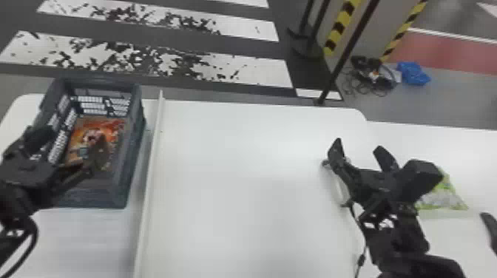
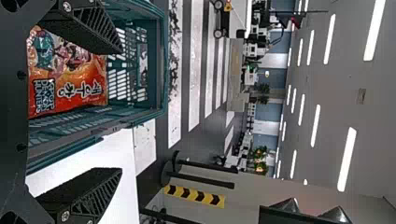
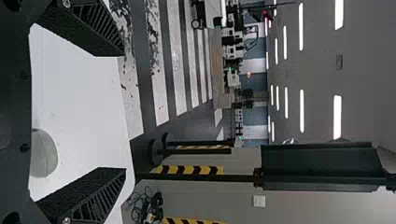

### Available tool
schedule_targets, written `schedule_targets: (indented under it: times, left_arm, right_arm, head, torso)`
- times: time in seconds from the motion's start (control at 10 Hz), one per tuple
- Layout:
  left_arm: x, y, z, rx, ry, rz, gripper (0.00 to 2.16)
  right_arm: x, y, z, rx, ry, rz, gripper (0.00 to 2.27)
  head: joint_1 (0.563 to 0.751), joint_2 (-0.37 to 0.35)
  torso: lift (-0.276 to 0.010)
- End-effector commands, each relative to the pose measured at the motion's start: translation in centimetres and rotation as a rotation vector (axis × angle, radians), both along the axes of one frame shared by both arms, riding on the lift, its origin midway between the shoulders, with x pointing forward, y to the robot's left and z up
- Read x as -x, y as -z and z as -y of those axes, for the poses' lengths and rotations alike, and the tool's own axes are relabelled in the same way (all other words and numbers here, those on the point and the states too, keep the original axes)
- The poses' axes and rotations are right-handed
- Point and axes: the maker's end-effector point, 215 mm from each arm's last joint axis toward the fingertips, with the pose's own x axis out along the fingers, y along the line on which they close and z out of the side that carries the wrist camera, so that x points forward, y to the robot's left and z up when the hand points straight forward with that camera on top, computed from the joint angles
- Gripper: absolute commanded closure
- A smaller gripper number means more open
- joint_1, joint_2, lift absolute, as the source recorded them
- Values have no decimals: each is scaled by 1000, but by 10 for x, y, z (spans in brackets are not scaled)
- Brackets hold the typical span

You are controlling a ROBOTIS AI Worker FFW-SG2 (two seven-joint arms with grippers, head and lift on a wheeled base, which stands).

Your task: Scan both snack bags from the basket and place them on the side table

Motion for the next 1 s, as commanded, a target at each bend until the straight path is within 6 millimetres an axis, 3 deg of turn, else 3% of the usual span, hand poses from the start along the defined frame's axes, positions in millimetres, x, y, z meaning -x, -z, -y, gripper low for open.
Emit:
schedule_targets:
  times: [0.0, 0.3, 0.4, 0.6, 0.8, 0.9]
  left_arm:
    - [1, 1, 3, 4, 4, -2, 100]
    - [4, 8, 15, 10, 22, -17, 97]
    - [3, 7, 16, 9, 26, -12, 97]
    - [-2, -4, 8, -30, 30, 3, 93]
    - [-12, -11, -26, -48, 4, -47, 93]
    - [-20, -13, -28, -39, 15, -71, 93]
  right_arm:
    - [8, 2, -47, 8, -71, 20, 46]
    - [18, 10, -119, -3, -163, 22, 36]
    - [20, 15, -134, 5, -176, 11, 36]
    - [24, 22, -143, -1, -190, -6, 36]
    - [26, 25, -143, -3, -190, -12, 36]
    - [27, 30, -143, -4, -190, -21, 36]
  head:
    - [695, -153]
    - [695, -69]
    - [695, -42]
    - [695, -1]
    - [695, 21]
    - [695, 39]
  torso:
    - [-75]
    - [-75]
    - [-75]
    - [-75]
    - [-75]
    - [-75]
